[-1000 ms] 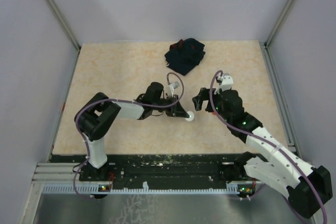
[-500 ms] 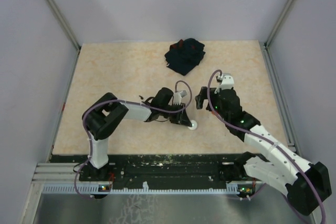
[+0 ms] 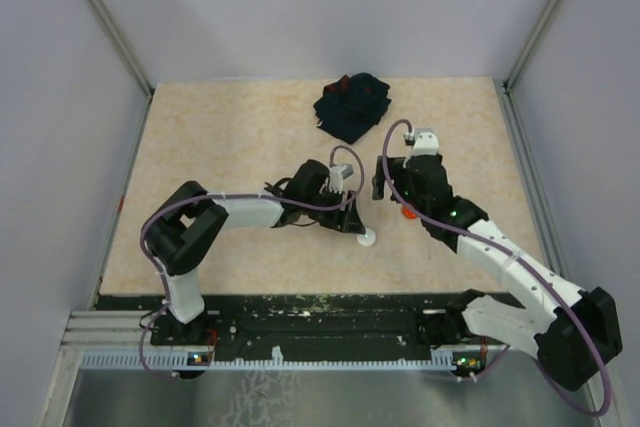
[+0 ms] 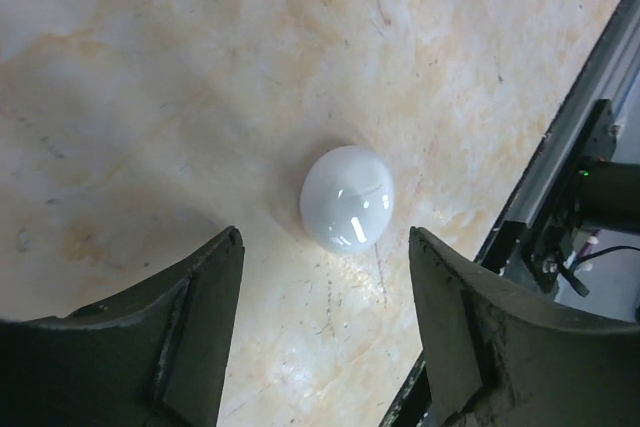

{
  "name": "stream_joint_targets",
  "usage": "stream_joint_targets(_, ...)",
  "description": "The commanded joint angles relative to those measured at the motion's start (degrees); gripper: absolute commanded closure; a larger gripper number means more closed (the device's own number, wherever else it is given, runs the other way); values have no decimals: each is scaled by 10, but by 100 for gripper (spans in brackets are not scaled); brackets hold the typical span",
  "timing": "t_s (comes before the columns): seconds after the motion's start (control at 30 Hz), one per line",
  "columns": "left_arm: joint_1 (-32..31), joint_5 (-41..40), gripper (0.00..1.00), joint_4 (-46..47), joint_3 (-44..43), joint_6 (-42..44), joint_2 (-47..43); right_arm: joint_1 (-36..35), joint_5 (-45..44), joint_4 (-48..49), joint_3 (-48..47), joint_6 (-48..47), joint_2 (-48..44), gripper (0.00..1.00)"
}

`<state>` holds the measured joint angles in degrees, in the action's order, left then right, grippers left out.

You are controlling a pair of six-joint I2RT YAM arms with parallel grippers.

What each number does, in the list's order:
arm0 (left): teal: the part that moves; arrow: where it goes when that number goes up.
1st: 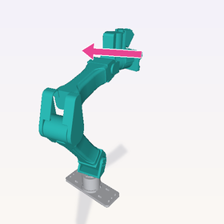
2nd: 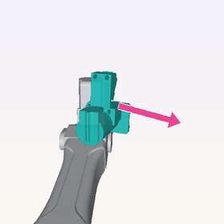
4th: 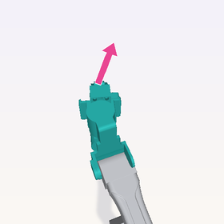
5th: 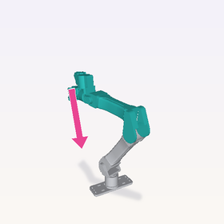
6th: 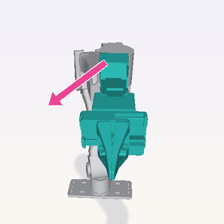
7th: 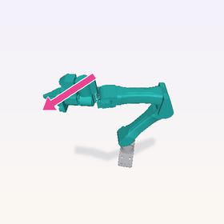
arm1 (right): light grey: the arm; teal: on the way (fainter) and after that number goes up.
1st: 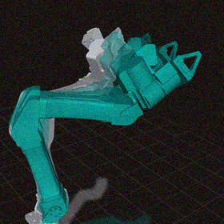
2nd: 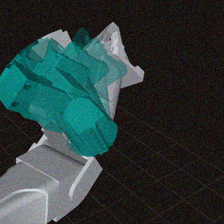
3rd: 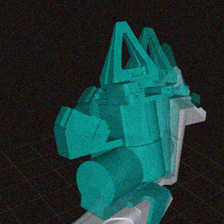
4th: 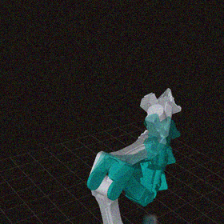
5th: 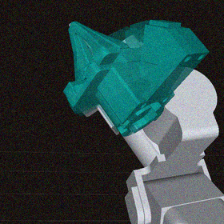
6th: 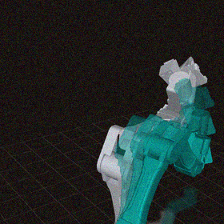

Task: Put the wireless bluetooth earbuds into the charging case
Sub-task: Place the charging case at the center of the board, then pick up the charging case at the center of the board.

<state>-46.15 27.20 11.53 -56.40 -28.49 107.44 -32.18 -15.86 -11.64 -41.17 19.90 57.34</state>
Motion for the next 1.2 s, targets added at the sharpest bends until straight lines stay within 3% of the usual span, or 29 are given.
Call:
stream_joint_targets(0.0, 12, -58, 27, -54, 12, 41, -54, 23, -23, -19, -63, -18, 32, 2)
stream_joint_targets(0.2, 60, -68, 23, -112, 29, 83, -140, 74, -1, -22, -102, -12, 97, 2)
stream_joint_targets(0.6, 197, -139, 1, -284, -13, 182, -296, 173, 5, -8, -175, 2, 236, 3)
stream_joint_targets(0.83, 249, -136, 1, -267, 17, 187, -312, 222, 19, -14, -226, -10, 320, 7)
stream_joint_targets(1.0, 257, -207, 1, -282, 16, 209, -336, 252, 26, -10, -269, -29, 390, 8)
stream_joint_targets(1.17, 267, -203, 1, -282, 20, 218, -344, 273, 46, -29, -326, -45, 464, 10)
